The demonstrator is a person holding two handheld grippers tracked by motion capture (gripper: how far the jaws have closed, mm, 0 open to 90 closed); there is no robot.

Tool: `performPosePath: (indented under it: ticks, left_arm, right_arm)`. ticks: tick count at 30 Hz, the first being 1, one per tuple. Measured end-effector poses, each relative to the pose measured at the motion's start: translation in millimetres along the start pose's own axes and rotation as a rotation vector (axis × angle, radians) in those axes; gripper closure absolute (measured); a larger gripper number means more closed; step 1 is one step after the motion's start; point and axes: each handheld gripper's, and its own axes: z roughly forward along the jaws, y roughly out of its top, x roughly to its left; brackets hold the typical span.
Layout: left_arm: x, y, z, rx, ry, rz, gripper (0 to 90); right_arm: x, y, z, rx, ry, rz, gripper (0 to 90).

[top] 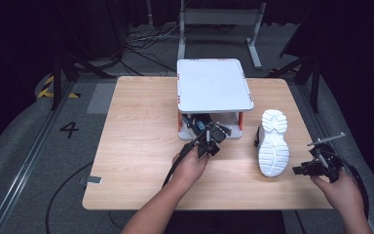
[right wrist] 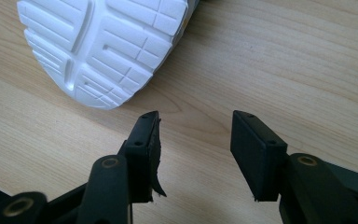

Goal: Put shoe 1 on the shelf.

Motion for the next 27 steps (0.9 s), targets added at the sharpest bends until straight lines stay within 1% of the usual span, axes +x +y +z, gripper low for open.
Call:
performPosePath:
  ticks: [1, 2, 3, 4, 5, 6, 7, 11, 12, 13, 15, 16, 17, 19, 21, 22, 23, 24, 25, 26, 27]
  left_arm:
    - [2.3, -2.0, -1.1, -0.001, 0.019, -0.005, 89.9]
    - [2.3, -2.0, -1.1, -0.001, 0.019, -0.005, 89.9]
    - [10.1, -6.6, -1.8, -0.001, 0.039, -0.037, 89.9]
    - [13.7, -8.0, -2.5, 0.001, 0.037, -0.043, 89.9]
    - [17.2, -9.3, -2.3, 0.0, 0.041, -0.058, 89.8]
    - [21.6, -9.7, -1.5, 0.0, 0.038, -0.055, 89.9]
    - [24.5, -9.7, -0.3, 0.001, 0.04, -0.068, 89.8]
    - [29.1, -6.3, 3.6, -0.001, 0.061, -0.071, 89.9]
    - [30.2, -5.5, 4.6, 0.001, 0.067, -0.058, 89.8]
    - [30.8, -5.3, 5.1, -0.003, 0.074, -0.066, 89.8]
    - [32.6, -5.2, 5.3, -0.003, 0.076, -0.065, 89.8]
    - [33.0, -6.0, 5.3, 0.0, 0.083, -0.069, 89.8]
    - [32.4, -7.9, 4.0, -0.001, 0.099, -0.062, 89.8]
    - [30.9, -11.3, 0.6, -0.009, 0.115, -0.057, 89.7]
    - [33.2, -13.3, -2.7, -0.013, 0.146, -0.054, 89.7]
    - [37.8, -12.6, -1.6, -0.019, 0.131, -0.065, 89.8]
    - [40.1, -11.8, -0.9, -0.02, 0.136, -0.073, 89.7]
    - [41.0, -9.1, 2.1, -0.01, 0.197, -0.057, 89.8]
    - [39.7, -8.4, 3.2, -0.008, 0.223, -0.053, 89.8]
    - [39.7, -8.4, 3.2, -0.008, 0.223, -0.053, 89.8]
    - [38.6, -7.5, 4.9, -0.02, 0.253, -0.036, 89.8]
  right_arm:
    - [-1.4, -0.6, -0.2, 0.002, -0.002, 0.0, 52.9]
    - [-3.1, -1.2, 0.5, 0.004, -0.001, 0.008, 52.8]
    - [-5.3, -1.9, 2.1, 0.01, -0.002, 0.013, 52.8]
    - [-7.0, -2.4, 3.5, 0.014, 0.0, 0.011, 52.8]
    - [-6.8, -2.7, 4.2, 0.019, -0.004, 0.018, 52.8]
    - [-6.8, -2.9, 4.9, 0.018, -0.003, 0.011, 52.9]
    - [-5.8, -2.7, 4.8, 0.018, -0.002, 0.011, 52.9]
    - [-1.9, -0.7, 3.5, 0.014, 0.0, 0.005, 52.8]
    - [-0.9, -0.2, 4.0, 0.012, 0.0, 0.002, 52.8]
    - [-0.5, 0.3, 4.4, 0.018, 0.004, -0.004, 52.8]
    - [1.0, 0.6, 5.6, 0.021, -0.001, -0.002, 52.8]
    - [1.8, 0.9, 8.1, 0.03, 0.002, -0.008, 52.8]
    - [1.7, 1.0, 8.5, 0.031, 0.002, -0.008, 52.8]
    - [1.5, 0.8, 8.8, 0.029, 0.002, -0.008, 52.8]
    - [-0.3, 0.5, 8.3, 0.028, 0.002, -0.006, 52.8]
    - [-0.8, 0.3, 8.1, 0.026, -0.002, -0.003, 52.8]
    - [-1.2, 0.3, 7.7, 0.026, 0.002, 0.004, 52.8]
    - [-1.1, 0.2, 7.7, 0.026, 0.001, 0.003, 52.8]
    - [-0.2, 0.5, 8.2, 0.025, 0.002, -0.003, 52.8]
    - [0.8, 0.8, 8.1, 0.024, 0.002, -0.003, 52.8]
    - [1.8, 1.4, 8.1, 0.022, 0.002, -0.01, 52.8]
